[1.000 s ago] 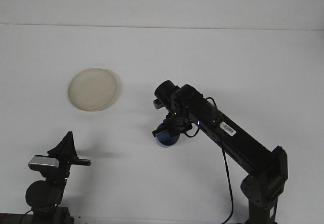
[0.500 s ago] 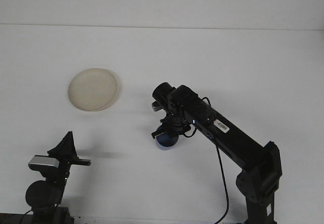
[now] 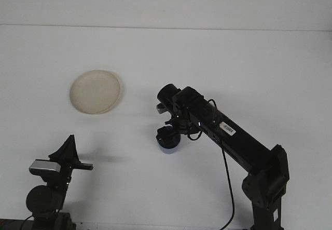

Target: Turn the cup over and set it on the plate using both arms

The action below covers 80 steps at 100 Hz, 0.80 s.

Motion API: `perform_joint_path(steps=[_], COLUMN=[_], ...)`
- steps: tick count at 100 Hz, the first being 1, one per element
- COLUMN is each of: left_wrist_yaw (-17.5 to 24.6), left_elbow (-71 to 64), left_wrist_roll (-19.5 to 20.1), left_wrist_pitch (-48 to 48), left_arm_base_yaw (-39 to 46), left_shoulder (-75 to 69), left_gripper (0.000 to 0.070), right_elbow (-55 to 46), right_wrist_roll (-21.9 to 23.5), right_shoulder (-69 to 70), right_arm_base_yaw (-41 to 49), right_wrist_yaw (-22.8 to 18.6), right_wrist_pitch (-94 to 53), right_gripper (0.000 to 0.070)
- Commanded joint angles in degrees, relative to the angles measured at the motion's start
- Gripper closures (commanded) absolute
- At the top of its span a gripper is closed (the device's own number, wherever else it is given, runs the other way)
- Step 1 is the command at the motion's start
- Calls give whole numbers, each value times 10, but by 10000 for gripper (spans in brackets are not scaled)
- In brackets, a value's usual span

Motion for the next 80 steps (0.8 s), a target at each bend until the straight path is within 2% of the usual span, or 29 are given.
perform_joint_path(steps=[1, 16, 36, 59, 80], left_wrist_yaw=[-3, -3, -3, -3, -3], left_elbow=[-11, -11, -11, -11, -11], left_wrist_roll=[1, 1, 1, 1, 1], left_wrist_pitch=[8, 8, 8, 8, 8], left_arm_base_yaw=[1, 1, 1, 1, 1], left_shoulder=[-1, -1, -1, -1, -1], left_gripper=[689, 689, 689, 689, 689], right_elbow=[15, 15, 15, 14, -4], right_wrist_roll=[-3, -16, -46, -86, -122], right_shoulder=[-14, -60, -140, -224, -282], right_arm_base_yaw=[1, -11, -60, -176, -303], right_wrist_yaw=[-2, -13, -6, 38, 37], right_wrist_pitch=[-17, -17, -17, -17, -16], right_gripper=[165, 165, 165, 165, 165])
